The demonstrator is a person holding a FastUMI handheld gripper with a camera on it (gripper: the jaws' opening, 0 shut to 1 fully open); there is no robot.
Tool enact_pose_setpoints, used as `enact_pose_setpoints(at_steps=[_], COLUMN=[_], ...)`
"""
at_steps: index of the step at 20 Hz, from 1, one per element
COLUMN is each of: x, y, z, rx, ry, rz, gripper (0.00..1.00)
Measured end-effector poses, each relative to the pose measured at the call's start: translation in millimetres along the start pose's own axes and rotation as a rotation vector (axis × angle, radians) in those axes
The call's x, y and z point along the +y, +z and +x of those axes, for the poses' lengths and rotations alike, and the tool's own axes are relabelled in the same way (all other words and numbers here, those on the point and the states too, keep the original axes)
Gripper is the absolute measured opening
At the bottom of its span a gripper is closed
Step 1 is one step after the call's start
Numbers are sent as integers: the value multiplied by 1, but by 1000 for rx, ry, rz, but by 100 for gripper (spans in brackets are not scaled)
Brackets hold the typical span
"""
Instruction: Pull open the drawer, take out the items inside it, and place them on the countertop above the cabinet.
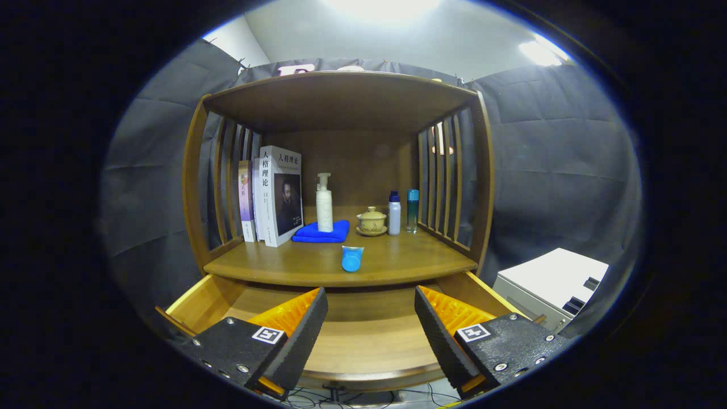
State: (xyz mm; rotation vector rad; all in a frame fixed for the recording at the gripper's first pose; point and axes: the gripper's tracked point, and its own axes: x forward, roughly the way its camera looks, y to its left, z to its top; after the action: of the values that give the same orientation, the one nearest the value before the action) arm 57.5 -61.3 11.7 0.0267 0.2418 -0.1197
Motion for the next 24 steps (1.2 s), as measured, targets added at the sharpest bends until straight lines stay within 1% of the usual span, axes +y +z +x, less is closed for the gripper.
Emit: enact_pose_setpoints(at_steps=[3,7,10,11,14,19,22,24], x=[-1,-2,1,2,5,19,32,29], y=[-16,-32,-45,-51,-53,-65,-87,-96], z=[-12,-28,-38,-40,-48,-69,-80,-80], rx=[-10,-34,-42,-35,-77,-94,-58,-29], ry=[4,-1,-5,-3,3,37,77,93], rz=[-3,-57,-71,-74,-49,-23,-10,-15], gripper=[95,95,95,95,95,95,95,95])
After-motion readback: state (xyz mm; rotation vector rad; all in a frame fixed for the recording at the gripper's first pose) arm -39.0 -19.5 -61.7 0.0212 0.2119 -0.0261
